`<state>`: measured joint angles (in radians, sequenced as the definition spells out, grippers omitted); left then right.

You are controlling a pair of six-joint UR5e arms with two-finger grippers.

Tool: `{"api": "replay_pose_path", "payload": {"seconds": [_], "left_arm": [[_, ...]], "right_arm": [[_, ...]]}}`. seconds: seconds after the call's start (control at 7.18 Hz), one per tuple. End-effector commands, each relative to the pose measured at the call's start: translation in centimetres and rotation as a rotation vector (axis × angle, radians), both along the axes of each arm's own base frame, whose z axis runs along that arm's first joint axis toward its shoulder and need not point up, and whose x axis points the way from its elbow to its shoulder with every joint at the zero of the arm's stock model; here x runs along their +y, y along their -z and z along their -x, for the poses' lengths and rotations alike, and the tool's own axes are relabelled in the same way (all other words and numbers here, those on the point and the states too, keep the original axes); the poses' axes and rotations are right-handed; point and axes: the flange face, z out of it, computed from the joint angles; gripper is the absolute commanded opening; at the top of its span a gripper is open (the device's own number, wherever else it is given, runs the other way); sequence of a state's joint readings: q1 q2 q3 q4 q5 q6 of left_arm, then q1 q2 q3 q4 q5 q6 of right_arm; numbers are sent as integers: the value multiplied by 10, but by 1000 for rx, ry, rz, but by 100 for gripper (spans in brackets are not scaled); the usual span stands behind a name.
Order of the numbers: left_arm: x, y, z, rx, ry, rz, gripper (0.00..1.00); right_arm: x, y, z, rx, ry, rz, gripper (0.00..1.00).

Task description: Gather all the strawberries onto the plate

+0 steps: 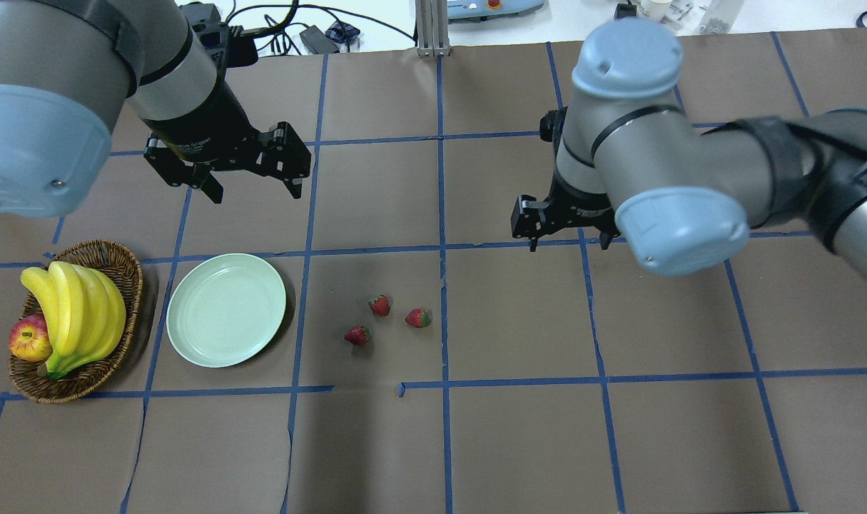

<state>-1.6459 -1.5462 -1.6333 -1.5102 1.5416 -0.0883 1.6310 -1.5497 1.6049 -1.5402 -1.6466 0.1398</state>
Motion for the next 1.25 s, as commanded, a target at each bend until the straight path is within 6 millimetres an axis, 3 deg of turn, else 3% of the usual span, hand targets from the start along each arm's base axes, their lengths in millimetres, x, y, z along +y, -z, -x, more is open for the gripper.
{"api": "replay_pose_path", "payload": {"seconds": [0.0, 0.42, 0.56, 0.97, 1.11], "left_arm": [[0, 0, 0, 0, -1, 0, 100], [-1, 1, 0, 2, -2, 0, 100], [0, 2, 1, 1, -1, -3, 100], [0, 1, 1, 1, -1, -1, 100], [0, 2, 1, 1, -1, -3, 100]], "right_arm": [[-2, -18, 10, 11, -22, 19, 100], [-12, -34, -3, -45, -50, 155, 100], [1, -37, -12, -147, -60, 146, 99], [29, -39, -10, -160, -102, 130, 96], [24, -41, -11, -158, -106, 147, 100]]}}
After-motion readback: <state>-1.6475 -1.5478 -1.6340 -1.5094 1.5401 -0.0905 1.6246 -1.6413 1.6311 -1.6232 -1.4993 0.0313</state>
